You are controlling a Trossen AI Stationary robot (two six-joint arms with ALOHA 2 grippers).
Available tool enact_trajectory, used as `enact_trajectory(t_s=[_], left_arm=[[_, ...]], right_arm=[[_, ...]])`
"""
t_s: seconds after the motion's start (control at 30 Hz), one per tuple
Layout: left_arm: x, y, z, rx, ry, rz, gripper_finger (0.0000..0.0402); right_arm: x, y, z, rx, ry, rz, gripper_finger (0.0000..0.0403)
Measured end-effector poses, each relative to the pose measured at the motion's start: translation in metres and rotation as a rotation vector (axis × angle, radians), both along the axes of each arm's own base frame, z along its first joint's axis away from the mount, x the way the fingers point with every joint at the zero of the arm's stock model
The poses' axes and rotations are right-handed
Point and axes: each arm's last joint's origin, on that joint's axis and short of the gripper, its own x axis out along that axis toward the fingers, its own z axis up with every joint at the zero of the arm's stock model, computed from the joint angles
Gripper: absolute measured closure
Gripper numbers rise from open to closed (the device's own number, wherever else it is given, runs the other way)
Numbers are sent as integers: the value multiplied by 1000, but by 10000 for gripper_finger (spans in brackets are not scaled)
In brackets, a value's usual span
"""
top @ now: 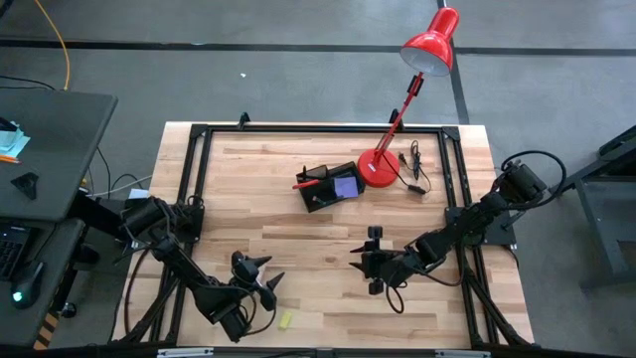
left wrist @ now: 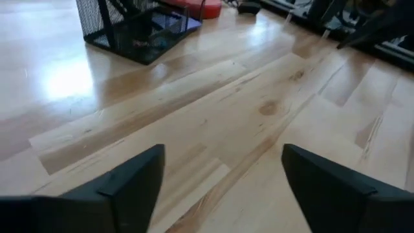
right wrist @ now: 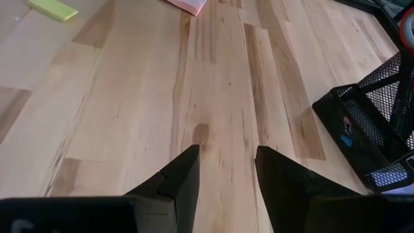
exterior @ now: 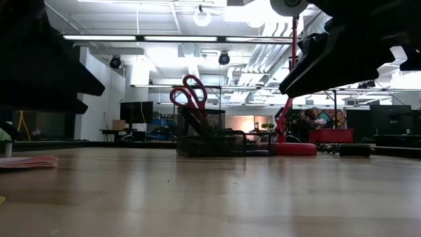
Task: Pick and place office supplies into organizer
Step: Put the yellow eraser into the black desk organizer
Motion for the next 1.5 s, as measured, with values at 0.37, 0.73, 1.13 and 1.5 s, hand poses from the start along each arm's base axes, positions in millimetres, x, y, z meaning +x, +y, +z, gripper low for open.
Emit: enact_trajectory(t_s=[0.37,0.73,1.13,1.5], left_arm=[[-2,2,1,-16,8,22,35],[-12,3,4,21,92,8,37],[8,-23,0,-181,204,-210,37],[26,-48,11,-93,268,-643,59]], right_arm=[[0,0,0,19,-3,-12,263],[2,4,2,56,-8,73,263],[2,5,2,76,4,104,263],[4,2,1,84,3,87,263]])
